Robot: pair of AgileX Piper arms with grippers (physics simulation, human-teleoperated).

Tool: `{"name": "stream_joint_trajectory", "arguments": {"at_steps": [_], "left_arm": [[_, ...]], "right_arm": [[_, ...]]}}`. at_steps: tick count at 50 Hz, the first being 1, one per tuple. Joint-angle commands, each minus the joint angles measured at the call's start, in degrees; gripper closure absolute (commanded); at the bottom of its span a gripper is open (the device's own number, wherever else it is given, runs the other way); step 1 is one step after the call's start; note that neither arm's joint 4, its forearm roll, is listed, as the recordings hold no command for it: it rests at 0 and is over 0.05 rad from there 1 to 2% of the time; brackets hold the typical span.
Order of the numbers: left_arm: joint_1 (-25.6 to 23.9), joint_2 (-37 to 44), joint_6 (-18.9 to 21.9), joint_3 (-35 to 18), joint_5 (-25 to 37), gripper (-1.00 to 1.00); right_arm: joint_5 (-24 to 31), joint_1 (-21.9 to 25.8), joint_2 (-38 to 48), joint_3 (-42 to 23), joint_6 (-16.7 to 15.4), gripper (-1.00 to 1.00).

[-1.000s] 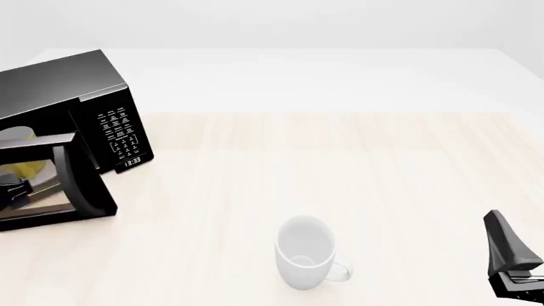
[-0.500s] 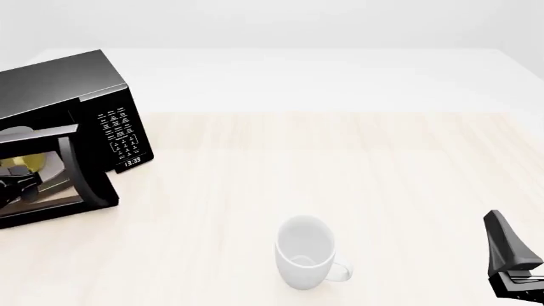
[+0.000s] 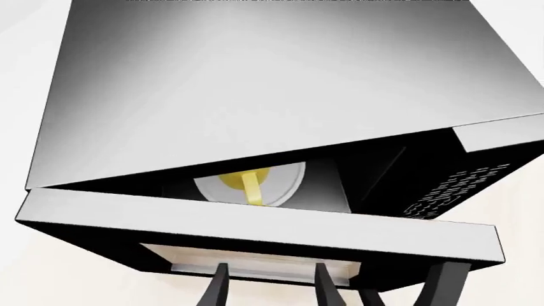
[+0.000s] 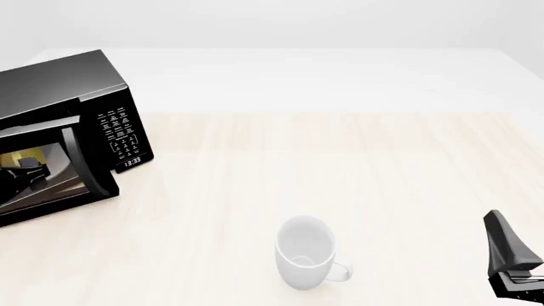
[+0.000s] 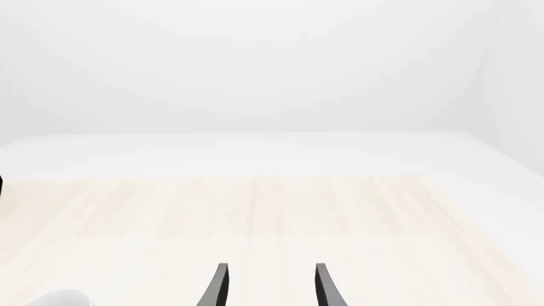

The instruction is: Put the yellow and white mug in the microwave and close it.

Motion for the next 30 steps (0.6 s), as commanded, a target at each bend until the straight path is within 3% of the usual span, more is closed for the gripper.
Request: {"name": "stream_joint_trajectory", "arguments": {"at_steps": [1, 30], "left_arm": [[-0.6, 1.3, -0.5, -1.0, -0.1, -1.00], [-1.8, 2.7, -2.9, -4.0, 0.4, -1.00]], "right_arm": [[0.0, 0.0, 0.0, 0.0, 0.0, -1.00], [0.0, 0.0, 0.0, 0.0, 0.0, -1.00]]}}
